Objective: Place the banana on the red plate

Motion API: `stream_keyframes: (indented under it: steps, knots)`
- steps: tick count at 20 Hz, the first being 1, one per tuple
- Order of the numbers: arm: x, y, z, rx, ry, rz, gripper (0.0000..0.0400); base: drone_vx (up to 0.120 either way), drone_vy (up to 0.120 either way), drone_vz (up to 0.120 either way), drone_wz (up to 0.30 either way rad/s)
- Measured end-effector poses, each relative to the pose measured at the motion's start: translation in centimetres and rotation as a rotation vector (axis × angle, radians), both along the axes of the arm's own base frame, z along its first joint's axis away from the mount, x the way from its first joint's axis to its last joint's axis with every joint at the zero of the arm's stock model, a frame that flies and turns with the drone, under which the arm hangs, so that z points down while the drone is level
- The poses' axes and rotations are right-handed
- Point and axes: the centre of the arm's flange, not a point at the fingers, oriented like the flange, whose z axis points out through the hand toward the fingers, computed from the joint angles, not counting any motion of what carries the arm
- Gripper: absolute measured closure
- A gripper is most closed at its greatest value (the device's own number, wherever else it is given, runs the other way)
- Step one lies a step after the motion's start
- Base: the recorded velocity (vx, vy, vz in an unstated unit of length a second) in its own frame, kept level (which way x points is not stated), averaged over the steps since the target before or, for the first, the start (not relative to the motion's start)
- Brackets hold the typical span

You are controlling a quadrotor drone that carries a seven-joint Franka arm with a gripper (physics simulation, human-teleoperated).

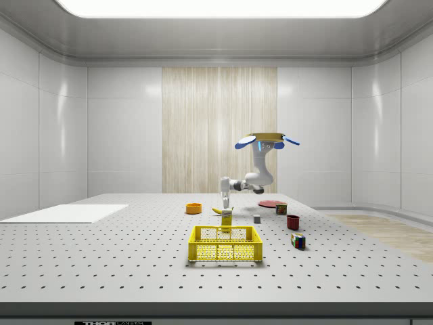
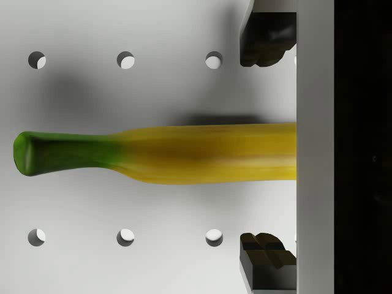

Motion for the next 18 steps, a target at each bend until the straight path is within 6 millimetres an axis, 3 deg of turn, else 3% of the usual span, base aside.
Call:
stream_keyframes:
  steps: [8, 18]
  knots:
    - [1.6, 0.0, 1.4, 0.0, 0.0, 0.0, 0.0, 0.0, 0.0, 0.0, 0.0]
    - [2.1, 0.0, 3.2, 0.0, 0.0, 0.0, 0.0, 0.0, 0.0, 0.0, 0.0]
